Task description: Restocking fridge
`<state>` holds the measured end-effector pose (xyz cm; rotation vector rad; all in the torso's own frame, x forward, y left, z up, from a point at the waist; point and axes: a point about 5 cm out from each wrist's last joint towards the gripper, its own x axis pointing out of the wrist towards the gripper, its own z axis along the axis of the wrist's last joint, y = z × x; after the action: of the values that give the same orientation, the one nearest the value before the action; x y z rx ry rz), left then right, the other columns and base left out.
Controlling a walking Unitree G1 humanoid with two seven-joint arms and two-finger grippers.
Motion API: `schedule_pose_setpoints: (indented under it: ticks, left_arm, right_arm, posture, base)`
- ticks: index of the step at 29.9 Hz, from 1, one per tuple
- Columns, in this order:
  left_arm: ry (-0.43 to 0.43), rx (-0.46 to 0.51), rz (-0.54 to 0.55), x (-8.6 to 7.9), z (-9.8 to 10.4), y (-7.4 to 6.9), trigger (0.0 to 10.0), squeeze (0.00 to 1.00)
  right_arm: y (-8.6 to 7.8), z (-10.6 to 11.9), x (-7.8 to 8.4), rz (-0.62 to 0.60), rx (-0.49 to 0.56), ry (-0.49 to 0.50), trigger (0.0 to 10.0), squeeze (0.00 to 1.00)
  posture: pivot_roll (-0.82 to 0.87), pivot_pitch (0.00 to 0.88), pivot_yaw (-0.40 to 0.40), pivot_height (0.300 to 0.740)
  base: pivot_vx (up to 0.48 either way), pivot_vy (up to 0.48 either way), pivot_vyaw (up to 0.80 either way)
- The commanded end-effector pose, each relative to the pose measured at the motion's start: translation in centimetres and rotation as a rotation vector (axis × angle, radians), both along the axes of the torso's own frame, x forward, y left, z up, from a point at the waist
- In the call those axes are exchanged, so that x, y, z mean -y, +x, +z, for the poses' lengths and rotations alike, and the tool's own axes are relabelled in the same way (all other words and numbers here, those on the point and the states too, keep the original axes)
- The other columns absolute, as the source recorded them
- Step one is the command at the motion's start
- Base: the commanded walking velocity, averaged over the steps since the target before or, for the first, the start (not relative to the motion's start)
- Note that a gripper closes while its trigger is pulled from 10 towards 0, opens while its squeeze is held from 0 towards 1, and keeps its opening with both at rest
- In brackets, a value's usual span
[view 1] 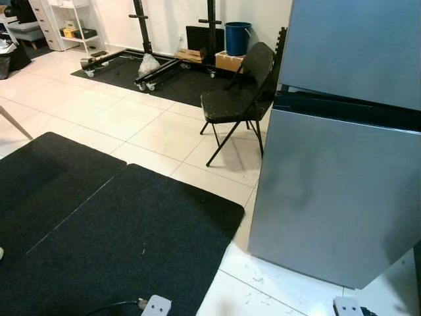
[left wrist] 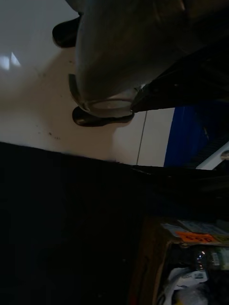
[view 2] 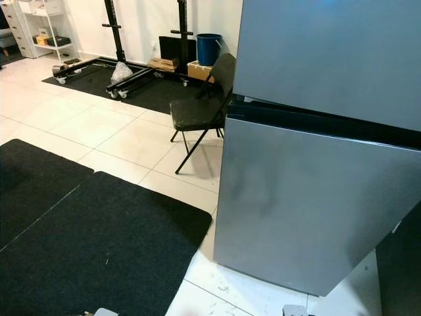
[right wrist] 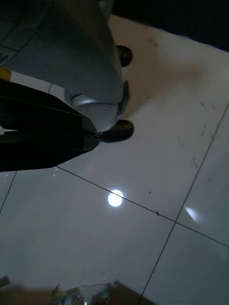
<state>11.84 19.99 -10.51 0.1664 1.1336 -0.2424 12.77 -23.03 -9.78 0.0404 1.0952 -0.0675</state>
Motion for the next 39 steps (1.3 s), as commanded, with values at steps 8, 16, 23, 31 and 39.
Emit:
schedule_pose_setpoints:
  ticks: [8, 16, 23, 31, 39]
  left_arm:
    - [-0.009, -0.024, 0.003, 0.3, -0.2, -0.5, 10.0, 0.0]
    - [-0.009, -0.029, -0.002, 0.3, -0.3, -0.7, 10.0, 0.0]
    - [-0.006, -0.011, 0.01, 0.0, -0.1, -0.4, 10.0, 0.0]
    - [0.0, -0.01, 0.009, -0.2, 0.0, 0.0, 10.0, 0.0]
    - [-0.004, -0.008, 0.006, -0.2, 0.0, 0.1, 10.0, 0.0]
  right_arm:
    - [1.0, 0.3, -0.1, -0.021, 0.024, 0.003, 10.0, 0.0]
    - [1.2, 0.3, -0.5, -0.017, 0.028, 0.009, 10.0, 0.0]
    - [1.1, 0.1, -0.9, -0.026, 0.026, 0.021, 10.0, 0.0]
    - [1.6, 0.4, -0.8, -0.052, 0.062, 0.024, 10.0, 0.0]
    - [7.7, 3.8, -0.6, -0.086, 0.37, 0.17, 10.0, 0.0]
  posture:
    - [0.01, 0.0, -0.034, 0.74]
    - [0.01, 0.0, -0.023, 0.74]
    - [0.0, 0.0, -0.014, 0.74]
    - [0.0, 0.0, -0.005, 0.74]
    - [-0.01, 0.0, 0.001, 0.74]
  base:
    - [0.286, 0.0, 0.0]
    - [0.29, 0.0, 0.0]
    - [0.244, 0.0, 0.0]
    - [0.0, 0.0, 0.0]
    - [0.0, 0.0, 0.0]
